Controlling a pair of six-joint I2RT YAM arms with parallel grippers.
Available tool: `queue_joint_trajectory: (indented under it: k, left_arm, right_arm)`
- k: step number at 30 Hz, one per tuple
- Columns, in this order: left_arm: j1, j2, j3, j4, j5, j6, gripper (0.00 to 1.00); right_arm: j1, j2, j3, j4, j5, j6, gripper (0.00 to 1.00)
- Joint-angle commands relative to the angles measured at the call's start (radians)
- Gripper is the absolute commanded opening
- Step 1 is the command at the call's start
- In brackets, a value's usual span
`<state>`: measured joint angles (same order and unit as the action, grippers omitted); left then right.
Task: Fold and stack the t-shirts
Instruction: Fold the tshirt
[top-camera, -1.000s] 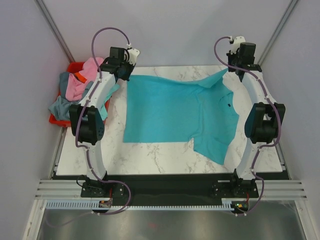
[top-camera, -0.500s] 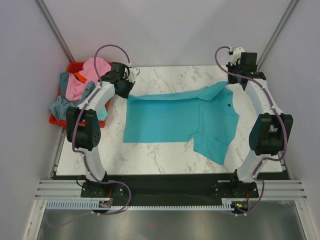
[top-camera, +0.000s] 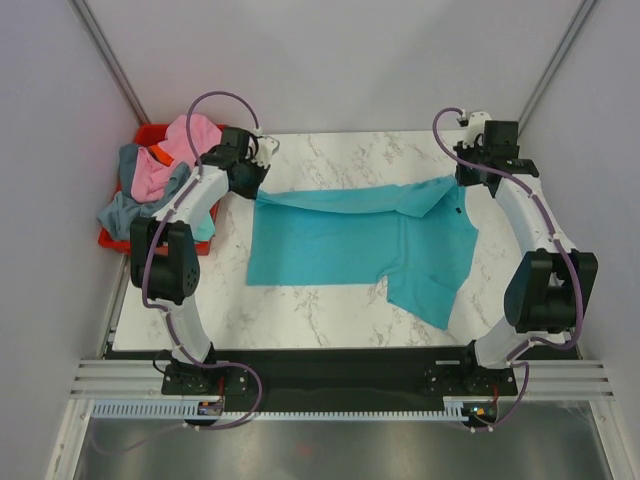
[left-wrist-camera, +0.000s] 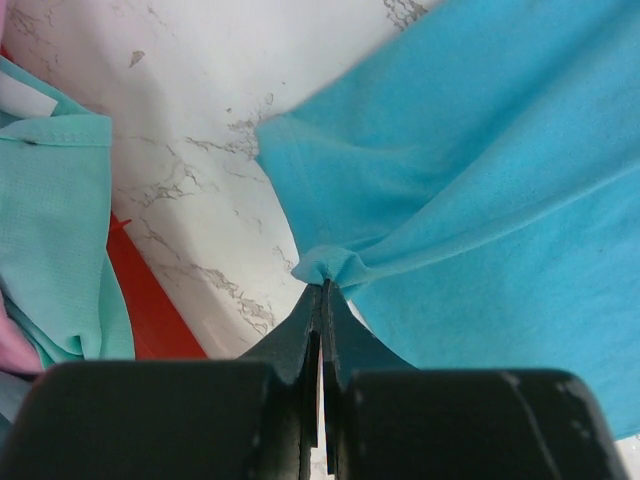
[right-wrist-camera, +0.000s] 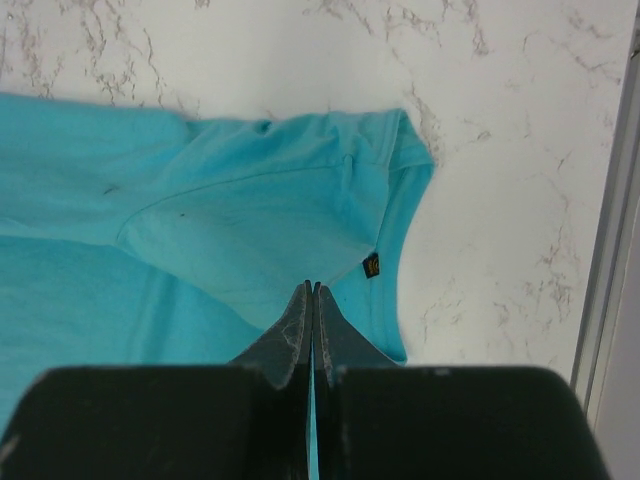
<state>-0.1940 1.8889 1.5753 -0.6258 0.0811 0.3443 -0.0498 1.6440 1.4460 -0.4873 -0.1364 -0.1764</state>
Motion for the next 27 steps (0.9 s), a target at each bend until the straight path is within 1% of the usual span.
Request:
queue_joint_trajectory:
  k: [1, 15, 19, 20, 21, 22, 23, 26, 27]
  left_arm:
    - [0.002, -0.040, -0.017, 0.014, 0.013, -0.033, 0.02]
    - [0.002, -0.014, -0.146, 0.040, 0.002, -0.028, 0.02]
    - [0.004, -0.007, -0.147, 0.040, 0.002, -0.028, 0.02]
    - [0.004, -0.005, -0.143, 0.029, 0.003, -0.033, 0.02]
    - [0.005, -0.005, -0.136, 0.023, -0.039, -0.034, 0.10]
    - [0.004, -0.007, -0.124, 0.017, -0.047, -0.039, 0.37]
    - [0.004, -0.013, -0.118, 0.014, -0.053, -0.041, 0.46]
    - [0.004, -0.049, -0.103, 0.008, -0.061, -0.048, 0.54]
    - [0.004, -0.059, -0.094, 0.008, -0.058, -0.050, 0.57]
  right_arm:
    - [-0.001, -0.050, -0.028, -0.005, -0.019, 0.015, 0.00]
    - [-0.001, -0.010, -0.104, -0.005, -0.043, 0.012, 0.00]
    - [-0.001, 0.019, -0.102, -0.007, -0.037, 0.002, 0.01]
    - [-0.002, 0.026, -0.096, -0.008, -0.014, -0.001, 0.09]
    - [-0.001, 0.027, -0.088, -0.010, -0.002, -0.005, 0.20]
    - [-0.002, 0.023, -0.075, -0.010, 0.010, -0.011, 0.39]
    - [-0.001, 0.020, -0.065, -0.008, 0.020, -0.018, 0.45]
    - [-0.002, -0.004, -0.030, -0.007, 0.046, -0.041, 0.58]
    - [-0.001, -0.009, -0.018, -0.008, 0.046, -0.051, 0.59]
